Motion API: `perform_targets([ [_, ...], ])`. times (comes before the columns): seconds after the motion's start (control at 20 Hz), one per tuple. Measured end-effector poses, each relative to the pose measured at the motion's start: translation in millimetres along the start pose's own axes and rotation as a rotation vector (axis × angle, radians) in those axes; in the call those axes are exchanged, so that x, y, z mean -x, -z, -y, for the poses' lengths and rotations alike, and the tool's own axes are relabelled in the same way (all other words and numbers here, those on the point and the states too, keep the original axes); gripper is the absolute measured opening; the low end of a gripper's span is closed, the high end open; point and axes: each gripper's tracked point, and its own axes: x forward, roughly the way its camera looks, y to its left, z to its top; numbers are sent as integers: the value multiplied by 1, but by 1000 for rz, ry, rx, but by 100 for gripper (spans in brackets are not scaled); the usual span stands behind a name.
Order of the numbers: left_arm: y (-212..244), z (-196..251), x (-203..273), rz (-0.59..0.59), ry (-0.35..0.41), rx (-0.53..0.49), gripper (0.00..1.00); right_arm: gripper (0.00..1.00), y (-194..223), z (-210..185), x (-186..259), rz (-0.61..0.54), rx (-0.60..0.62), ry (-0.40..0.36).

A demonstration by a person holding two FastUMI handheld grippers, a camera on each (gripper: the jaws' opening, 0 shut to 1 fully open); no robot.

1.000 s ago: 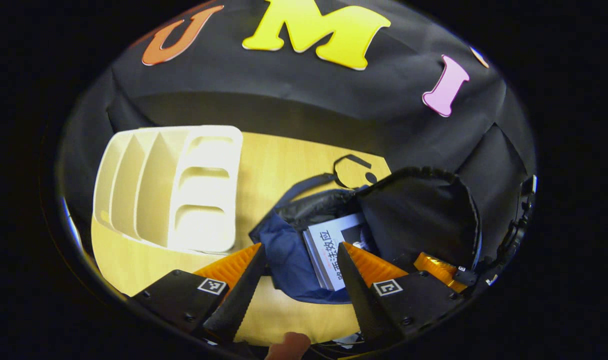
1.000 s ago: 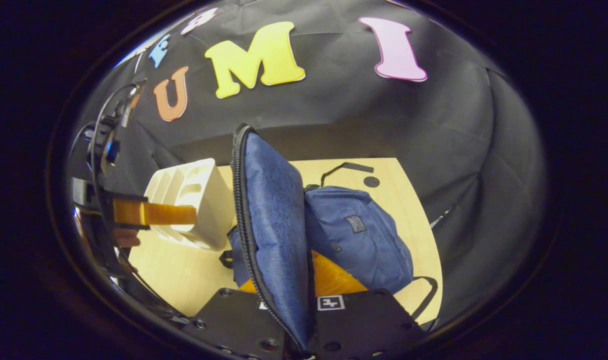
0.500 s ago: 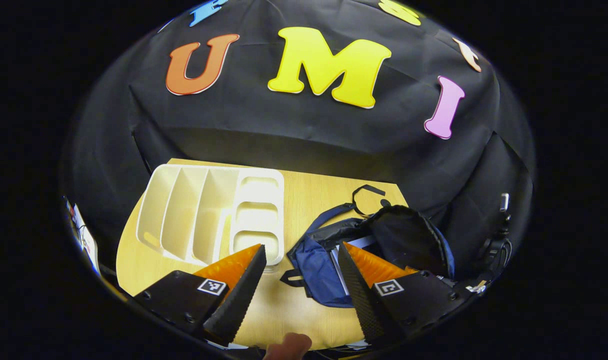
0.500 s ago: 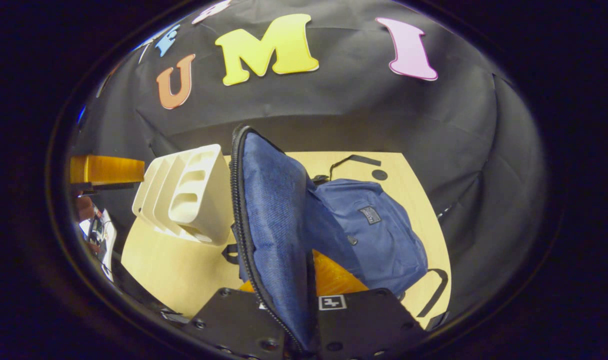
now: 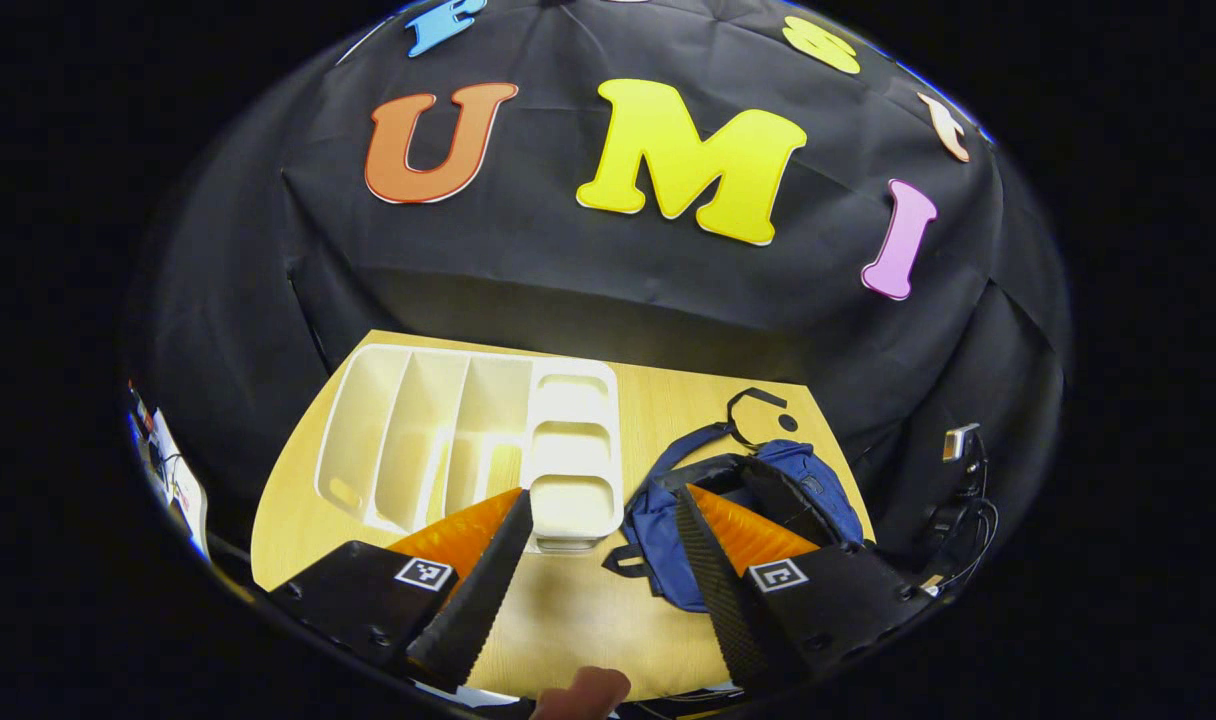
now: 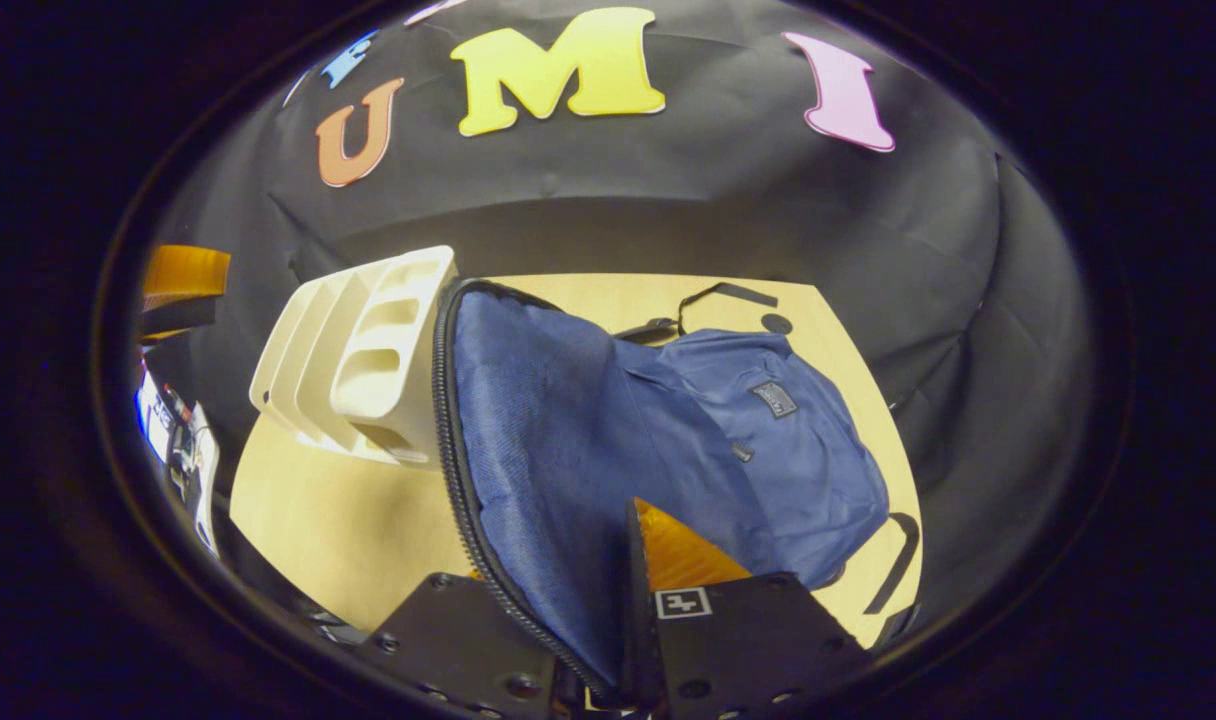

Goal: Open the schoolbag, grab two books from the bookshelf and put them into the schoolbag.

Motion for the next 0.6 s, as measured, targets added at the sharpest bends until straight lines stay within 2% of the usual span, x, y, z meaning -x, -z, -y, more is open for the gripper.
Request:
perform_targets([
  [0.05,1,-5,1,-6,-4,7,92,24,3,-4,-2,-4,5,1],
  [0.15,2,-13,1,-16,-5,19,92,29,10,-14,-3,-16,10,-4],
  [0.35,3,-25,3,-19,-8,29,92,58,24,-36,-6,-46,30,-29],
  [0.4,3,-29,4,-17,-11,30,92,48,27,-41,-8,-51,36,-34],
  [0.45,1,-34,5,-13,-17,27,92,58,29,-46,-9,-58,36,-42],
  [0.5,0,-39,6,-11,-21,25,92,62,31,-51,-10,-64,38,-48],
  [0.55,1,-42,6,-13,-24,25,92,74,32,-57,-11,-69,39,-57],
  [0.6,2,-46,6,-16,-26,30,92,76,36,-63,-11,-75,39,-63],
])
